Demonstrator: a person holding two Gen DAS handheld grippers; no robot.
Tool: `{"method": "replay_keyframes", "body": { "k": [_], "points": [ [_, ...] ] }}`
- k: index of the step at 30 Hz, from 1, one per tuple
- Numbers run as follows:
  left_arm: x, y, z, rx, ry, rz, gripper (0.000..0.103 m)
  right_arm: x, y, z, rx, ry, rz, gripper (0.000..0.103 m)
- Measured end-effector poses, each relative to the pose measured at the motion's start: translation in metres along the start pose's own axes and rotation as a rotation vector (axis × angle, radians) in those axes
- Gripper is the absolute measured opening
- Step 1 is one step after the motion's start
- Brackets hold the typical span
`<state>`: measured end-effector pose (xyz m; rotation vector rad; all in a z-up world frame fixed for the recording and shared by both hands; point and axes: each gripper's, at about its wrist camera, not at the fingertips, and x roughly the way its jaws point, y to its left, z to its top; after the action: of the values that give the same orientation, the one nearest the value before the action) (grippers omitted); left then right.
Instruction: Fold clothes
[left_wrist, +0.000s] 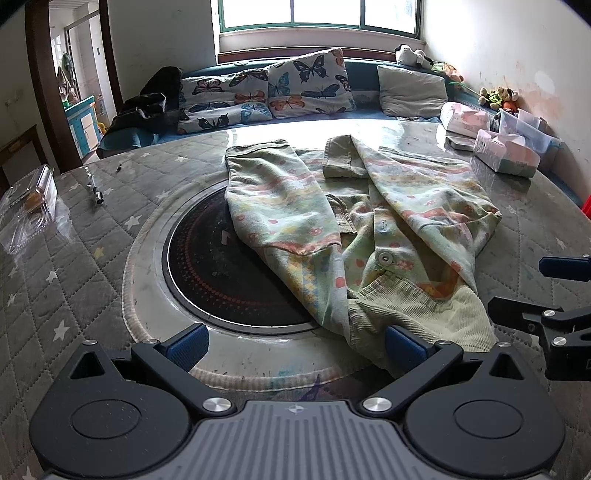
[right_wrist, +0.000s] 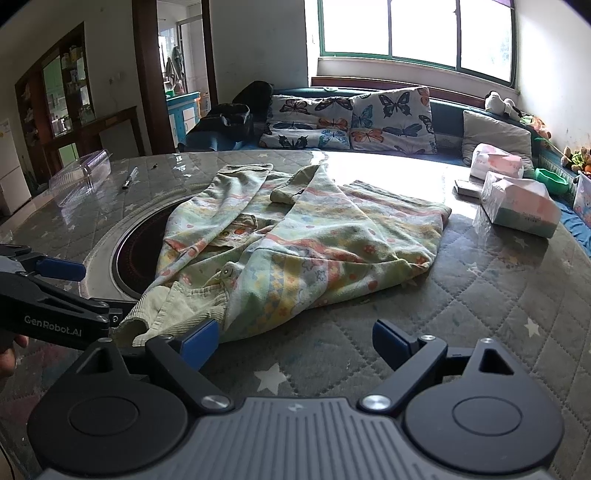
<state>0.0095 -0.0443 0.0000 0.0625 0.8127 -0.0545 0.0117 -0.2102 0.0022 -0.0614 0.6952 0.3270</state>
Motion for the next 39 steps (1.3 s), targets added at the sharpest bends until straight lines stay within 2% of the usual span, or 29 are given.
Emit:
{"method": "replay_keyframes", "body": {
  "k": [12, 17, 22, 29, 39],
  "points": [
    [0.010, 0.004, 0.015, -0.001, -0.002, 0.003, 0.103, 0.008, -0.002, 0.018, -0.042, -0.015, 0.002, 0.086],
    [0.016, 0.008, 0.026, -0.008, -0.014, 0.007, 0.103, 0.014, -0.006, 0.032, -0.057, -0.033, 0.005, 0.083],
    [0.026, 0.011, 0.038, -0.018, -0.021, -0.008, 0.103, 0.030, -0.017, 0.050, -0.054, -0.010, -0.001, 0.078],
    [0.043, 0.008, 0.050, -0.003, -0.024, -0.045, 0.102, 0.067, -0.030, 0.085, -0.064, 0.007, -0.004, 0.070],
    [0.060, 0.007, 0.060, -0.005, -0.008, -0.074, 0.101, 0.139, -0.041, 0.137, -0.075, 0.018, 0.029, 0.053]
  ]
}}
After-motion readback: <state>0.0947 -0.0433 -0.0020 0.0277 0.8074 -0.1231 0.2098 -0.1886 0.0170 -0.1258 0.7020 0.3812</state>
